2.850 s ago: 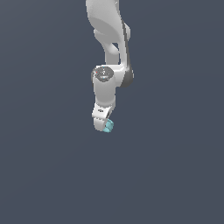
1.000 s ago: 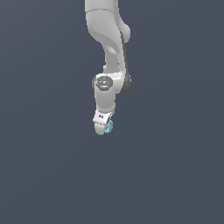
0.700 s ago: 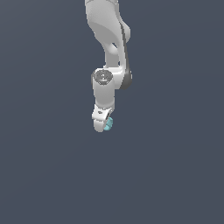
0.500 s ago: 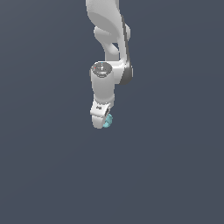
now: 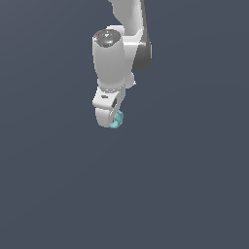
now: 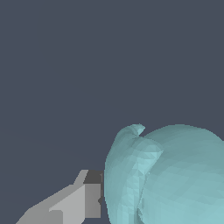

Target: Pick up the object and move it to a goal position.

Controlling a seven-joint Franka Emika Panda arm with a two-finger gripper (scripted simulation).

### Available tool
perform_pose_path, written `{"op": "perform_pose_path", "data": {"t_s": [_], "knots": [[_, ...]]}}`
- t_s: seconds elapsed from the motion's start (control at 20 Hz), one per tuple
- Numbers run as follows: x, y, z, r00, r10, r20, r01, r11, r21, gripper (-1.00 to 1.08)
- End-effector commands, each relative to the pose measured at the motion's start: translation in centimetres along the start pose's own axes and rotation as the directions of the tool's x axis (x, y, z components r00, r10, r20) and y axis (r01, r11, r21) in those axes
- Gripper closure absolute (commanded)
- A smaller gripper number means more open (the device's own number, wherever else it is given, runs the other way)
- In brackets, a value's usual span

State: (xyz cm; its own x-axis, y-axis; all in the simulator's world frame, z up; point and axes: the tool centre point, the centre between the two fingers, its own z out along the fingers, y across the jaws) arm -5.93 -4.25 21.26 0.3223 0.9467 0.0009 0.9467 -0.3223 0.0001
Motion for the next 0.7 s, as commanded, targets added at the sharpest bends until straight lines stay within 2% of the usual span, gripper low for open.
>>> {"op": "perform_pose_path", "data": {"t_s": [0.0, 0.65], "knots": [[-0.2, -0.1, -2.8, 1.000, -0.001, -0.001, 0.001, 1.000, 0.001, 1.08], [-1.5, 0.0, -16.5, 1.000, -0.001, -0.002, 0.001, 1.000, 0.001, 1.08]]}}
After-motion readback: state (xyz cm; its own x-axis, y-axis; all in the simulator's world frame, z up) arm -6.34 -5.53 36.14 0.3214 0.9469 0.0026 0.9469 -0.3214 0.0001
